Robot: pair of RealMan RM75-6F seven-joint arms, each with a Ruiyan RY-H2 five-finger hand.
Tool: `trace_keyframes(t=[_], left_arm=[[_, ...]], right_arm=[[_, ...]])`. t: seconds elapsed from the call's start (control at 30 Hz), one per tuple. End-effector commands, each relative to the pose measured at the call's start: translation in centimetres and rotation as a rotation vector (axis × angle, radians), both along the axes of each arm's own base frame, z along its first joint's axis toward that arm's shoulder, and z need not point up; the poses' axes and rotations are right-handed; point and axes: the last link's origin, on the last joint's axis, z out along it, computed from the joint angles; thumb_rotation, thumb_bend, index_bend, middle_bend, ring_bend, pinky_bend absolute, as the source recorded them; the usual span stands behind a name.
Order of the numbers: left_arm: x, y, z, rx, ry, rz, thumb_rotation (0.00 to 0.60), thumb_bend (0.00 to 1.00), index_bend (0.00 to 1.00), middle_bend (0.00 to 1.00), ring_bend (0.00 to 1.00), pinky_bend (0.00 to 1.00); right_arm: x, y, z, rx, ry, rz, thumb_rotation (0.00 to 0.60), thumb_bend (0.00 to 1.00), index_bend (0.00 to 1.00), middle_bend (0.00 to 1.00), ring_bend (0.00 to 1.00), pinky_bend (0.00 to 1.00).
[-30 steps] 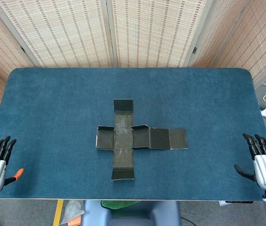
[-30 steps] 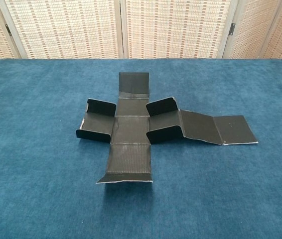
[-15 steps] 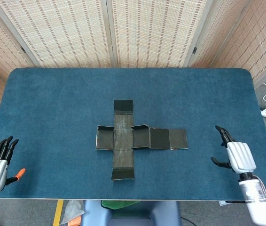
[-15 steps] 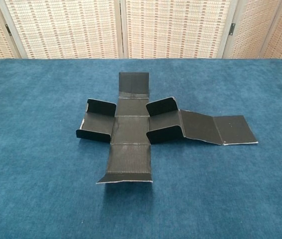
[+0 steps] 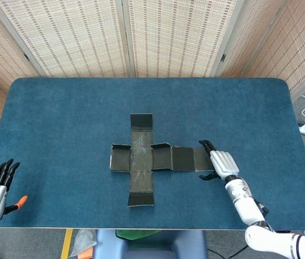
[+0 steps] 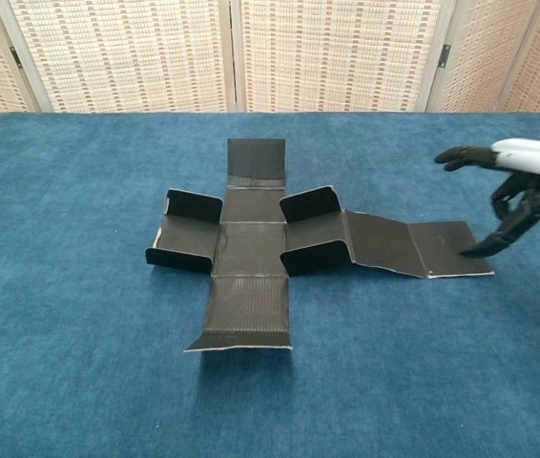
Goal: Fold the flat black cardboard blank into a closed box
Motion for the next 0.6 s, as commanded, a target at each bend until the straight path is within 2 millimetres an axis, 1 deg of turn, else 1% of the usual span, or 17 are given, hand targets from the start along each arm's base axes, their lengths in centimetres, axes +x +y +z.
trace_keyframes(t=[0.03,0.17,0.27,0.4,0.6], left_arm=[[-0.2,-0.1,0.0,-0.003,-0.003,0.006,0.600,0.20,0.00,0.00,0.00,0.05],[-0.5,-0.1,-0.1,-0.012,-0.009,0.011,0.600,0.20,0.00,0.00,0.00,0.05],[-0.6,-0.1,-0.2,-0.020,-0.008,0.015,0.600,0.20,0.00,0.00,0.00,0.05],[-0.7,0.0,-0.2,-0.025,-0.010,0.015,0.600,0.20,0.00,0.00,0.00,0.05],[-0.7,0.1,-0.4,-0.035,-0.011,0.016,0.600,0.20,0.00,0.00,0.00,0.05]], right_arm=[[2.0,-1.5,-2.8,0.056,0.031,0.012,0.600,0.09,0.00,0.00,0.71,1.00],[2.8,-2.4,-4.5,0.082,0.034,-0.016,0.600,0.09,0.00,0.00,0.71,1.00],[3.1,-3.0,-5.4,0.088,0.038,-0.033,0.600,0.09,0.00,0.00,0.71,1.00],[3.1,-3.7,-6.3,0.096,0.057,-0.057,0.600,0.09,0.00,0.00,0.71,1.00],[3.2,-4.0,-7.3,0.117,0.080,-0.069,0.600,0.09,0.00,0.00,0.71,1.00]])
